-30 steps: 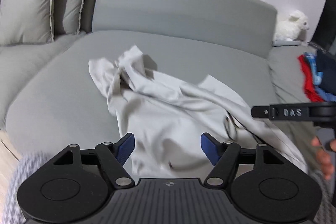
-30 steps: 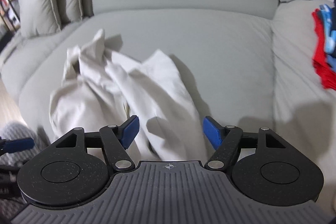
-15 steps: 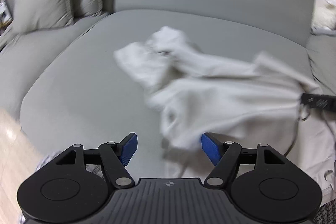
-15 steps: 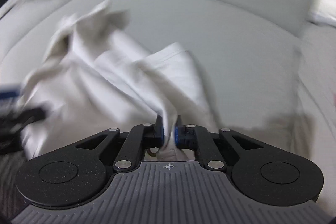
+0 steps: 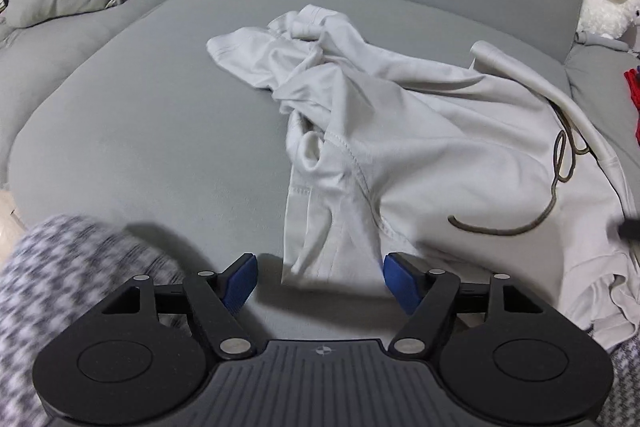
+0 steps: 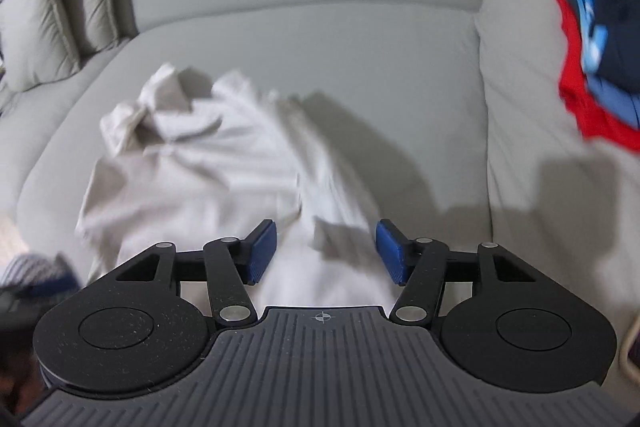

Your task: Fold clothes

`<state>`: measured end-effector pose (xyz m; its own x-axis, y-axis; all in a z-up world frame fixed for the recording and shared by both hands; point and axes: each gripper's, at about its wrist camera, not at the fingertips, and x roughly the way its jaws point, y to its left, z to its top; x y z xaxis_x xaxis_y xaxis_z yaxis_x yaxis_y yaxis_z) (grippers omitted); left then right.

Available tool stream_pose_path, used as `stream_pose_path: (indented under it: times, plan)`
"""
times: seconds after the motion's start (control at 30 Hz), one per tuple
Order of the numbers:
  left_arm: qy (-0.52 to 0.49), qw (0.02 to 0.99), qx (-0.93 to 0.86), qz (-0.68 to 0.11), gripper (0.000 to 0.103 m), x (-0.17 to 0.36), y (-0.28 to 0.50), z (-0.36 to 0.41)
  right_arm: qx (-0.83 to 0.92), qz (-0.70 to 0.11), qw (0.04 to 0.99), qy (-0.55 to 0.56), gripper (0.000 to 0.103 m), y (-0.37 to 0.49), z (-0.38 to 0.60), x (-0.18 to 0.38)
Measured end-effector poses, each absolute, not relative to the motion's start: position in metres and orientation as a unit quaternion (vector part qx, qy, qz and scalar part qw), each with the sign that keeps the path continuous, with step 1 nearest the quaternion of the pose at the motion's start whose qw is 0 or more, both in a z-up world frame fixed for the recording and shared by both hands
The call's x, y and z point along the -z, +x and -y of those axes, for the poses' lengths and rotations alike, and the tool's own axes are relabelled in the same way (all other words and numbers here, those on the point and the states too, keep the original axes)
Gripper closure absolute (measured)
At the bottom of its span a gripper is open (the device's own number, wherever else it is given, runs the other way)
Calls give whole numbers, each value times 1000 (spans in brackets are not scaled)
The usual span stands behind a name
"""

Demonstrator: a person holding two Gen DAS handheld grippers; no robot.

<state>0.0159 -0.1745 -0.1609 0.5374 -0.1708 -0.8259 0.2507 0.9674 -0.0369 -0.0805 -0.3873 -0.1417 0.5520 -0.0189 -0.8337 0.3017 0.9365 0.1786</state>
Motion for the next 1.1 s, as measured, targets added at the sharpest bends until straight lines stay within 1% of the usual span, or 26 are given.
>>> stream_pose_path:
  times: [0.17,0.23,0.27,0.3,0.37,0.47,0.53,0.57,0.67,0.7,0.73,0.77,0.8,0.83,0.87,0.9,0.97,1.03,1.1]
  plan:
    - [27,887,141,-440,37,155,25,177,103,-474,859,163,42,-110,385,146]
    - [23,890,149,-431,42,154,29,178,107,-475,857,172,42,-116,384,148]
    - [24,889,153,-430,66,154,32,179,111,-472,856,177,42,-121,383,148]
    - [26,886,156,-435,102,156,35,179,112,-473,856,178,42,-122,382,148]
    - [30,882,159,-442,101,157,40,180,115,-476,854,176,42,-123,379,150]
    - [50,891,149,-425,101,131,32,176,125,-480,853,167,42,-122,377,149]
    - [66,895,133,-421,101,116,33,165,127,-480,853,159,40,-122,377,146]
    - [76,897,122,-418,101,110,34,159,128,-480,854,157,37,-121,377,145]
    - [106,899,91,-414,101,94,37,140,128,-484,852,154,36,-118,378,144]
    - [110,894,83,-425,98,96,42,133,127,-484,852,158,36,-118,377,144]
    - [108,885,81,-445,92,100,47,129,123,-485,851,161,36,-116,376,145]
    - [100,875,77,-468,83,103,49,124,119,-487,850,161,36,-116,373,145]
    - [89,868,72,-484,64,105,46,121,115,-488,851,155,36,-116,370,144]
    - [90,868,72,-483,54,104,40,121,111,-489,852,150,36,-117,367,143]
    - [91,869,76,-480,41,103,31,123,107,-490,853,144,36,-118,364,142]
    - [89,869,88,-479,37,101,19,124,107,-486,856,139,35,-120,363,139]
    - [71,861,110,-491,37,102,7,126,107,-480,861,130,32,-124,361,133]
    - [37,846,139,-514,37,108,-9,130,111,-473,863,136,32,-129,365,130]
    - [28,839,155,-520,37,113,-15,136,117,-467,864,144,32,-136,371,128]
